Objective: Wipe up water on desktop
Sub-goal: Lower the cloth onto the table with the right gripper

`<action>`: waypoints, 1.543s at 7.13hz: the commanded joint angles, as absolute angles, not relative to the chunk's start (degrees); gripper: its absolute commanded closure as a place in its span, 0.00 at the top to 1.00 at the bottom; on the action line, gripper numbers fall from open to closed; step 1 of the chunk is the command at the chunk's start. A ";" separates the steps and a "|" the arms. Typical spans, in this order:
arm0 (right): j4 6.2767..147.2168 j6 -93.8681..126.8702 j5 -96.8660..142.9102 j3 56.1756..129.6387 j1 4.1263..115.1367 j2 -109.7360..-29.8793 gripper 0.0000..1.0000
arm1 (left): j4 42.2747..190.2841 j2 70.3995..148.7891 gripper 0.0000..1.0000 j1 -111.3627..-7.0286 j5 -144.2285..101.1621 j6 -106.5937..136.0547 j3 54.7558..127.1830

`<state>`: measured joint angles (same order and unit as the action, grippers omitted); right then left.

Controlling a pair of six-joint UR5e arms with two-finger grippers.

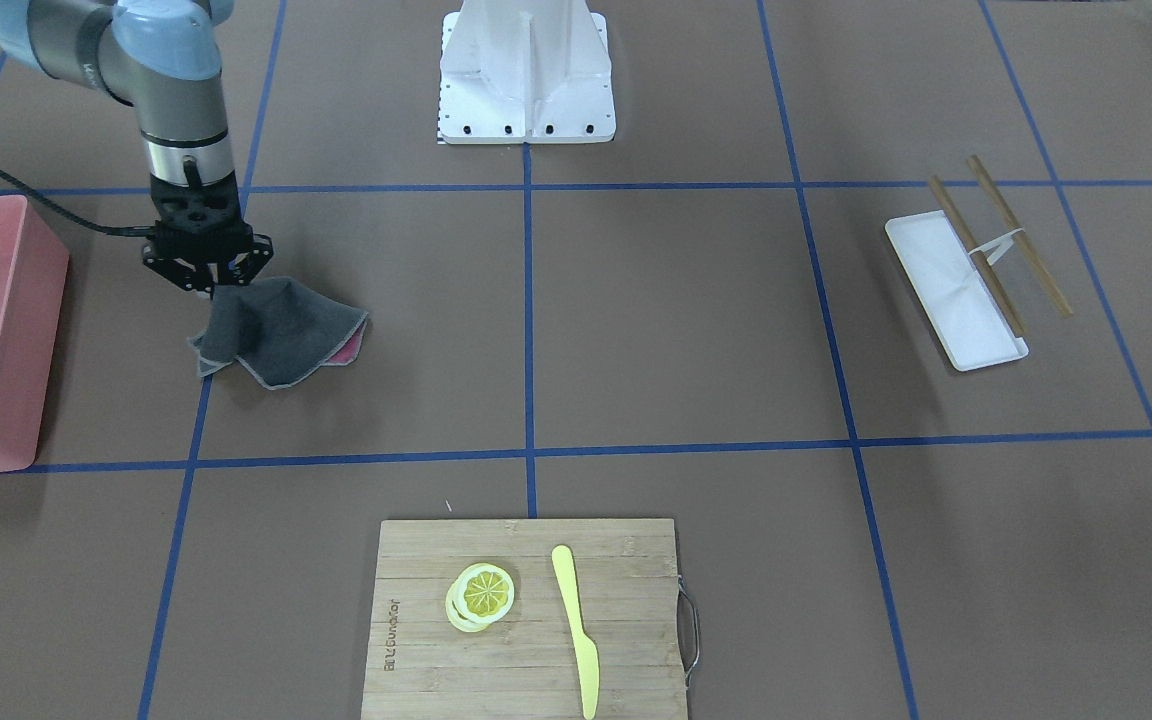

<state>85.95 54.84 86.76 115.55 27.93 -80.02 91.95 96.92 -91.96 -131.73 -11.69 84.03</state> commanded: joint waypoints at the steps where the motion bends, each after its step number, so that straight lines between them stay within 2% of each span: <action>1: 93.92 68.16 86.57 109.64 23.04 -63.28 0.00 | 91.93 96.94 0.99 -91.93 -131.84 -11.69 84.20; 2: 93.69 74.90 85.09 105.51 21.55 -57.97 0.00 | 91.93 96.94 0.99 -91.93 -131.84 -11.69 84.20; 4: 93.52 80.90 82.01 104.85 19.69 -52.15 0.00 | 91.93 96.94 0.99 -91.93 -131.84 -11.69 84.20; 6: 90.36 80.95 82.44 104.85 19.60 -54.39 0.00 | 91.93 96.94 0.99 -91.93 -131.84 -11.60 84.20; 7: 93.22 77.12 82.88 105.72 19.43 -58.75 0.00 | 91.93 97.03 0.99 -91.93 -131.84 -11.69 84.20; 8: 99.95 74.73 82.88 107.99 18.64 -61.06 0.00 | 91.93 97.03 0.99 -91.93 -131.84 -11.60 84.20; 11: 129.38 69.79 85.25 126.25 14.87 -69.05 0.00 | 92.02 97.03 0.99 -91.93 -131.84 -11.60 84.20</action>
